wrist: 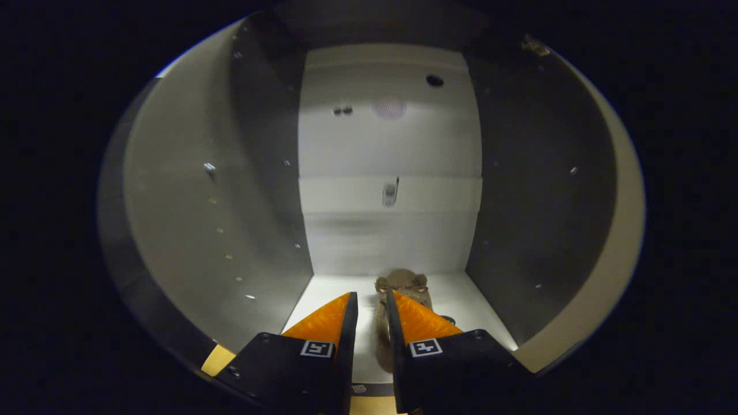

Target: Open the shoe cabinet door, grab the shoes and put them into the shoe cabinet, then close the shoe cabinet door.

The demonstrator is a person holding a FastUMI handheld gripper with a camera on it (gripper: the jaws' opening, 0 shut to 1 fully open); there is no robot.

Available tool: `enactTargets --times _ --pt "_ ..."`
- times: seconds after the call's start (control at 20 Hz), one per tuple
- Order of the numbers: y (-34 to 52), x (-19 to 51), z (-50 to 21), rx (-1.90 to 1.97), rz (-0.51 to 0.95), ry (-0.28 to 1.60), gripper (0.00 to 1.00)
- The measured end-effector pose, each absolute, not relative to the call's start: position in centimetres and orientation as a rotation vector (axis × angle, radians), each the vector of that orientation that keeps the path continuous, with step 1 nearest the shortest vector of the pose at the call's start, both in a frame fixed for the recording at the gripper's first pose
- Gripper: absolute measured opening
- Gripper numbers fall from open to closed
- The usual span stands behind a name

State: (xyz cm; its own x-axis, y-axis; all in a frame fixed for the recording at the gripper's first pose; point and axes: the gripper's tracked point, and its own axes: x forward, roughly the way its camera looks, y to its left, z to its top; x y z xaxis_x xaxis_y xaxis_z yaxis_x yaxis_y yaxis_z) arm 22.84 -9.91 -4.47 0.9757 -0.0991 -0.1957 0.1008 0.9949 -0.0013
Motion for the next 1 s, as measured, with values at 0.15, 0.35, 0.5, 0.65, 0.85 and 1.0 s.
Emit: enactTargets --times 0.15,0.35,0.5,0.65,0.85,1.0 --pt "-8.6 17.3 -0.4 -0.007 -0.091 0.098 0.33" --pt "-8.4 8.7 2.7 -0.002 -0.101 -0.001 0.31" --pt "-9.8 2.9 3.7 -0.005 -0.135 -0.051 0.31" --pt "-10.9 -2.8 4.4 -0.018 -0.155 -0.084 0.31" --pt "-12.4 -10.0 5.2 -0.019 -0.116 -0.085 0.31" --pt "-15.1 -15.0 6.0 -0.015 -0.123 -0.103 0.31"
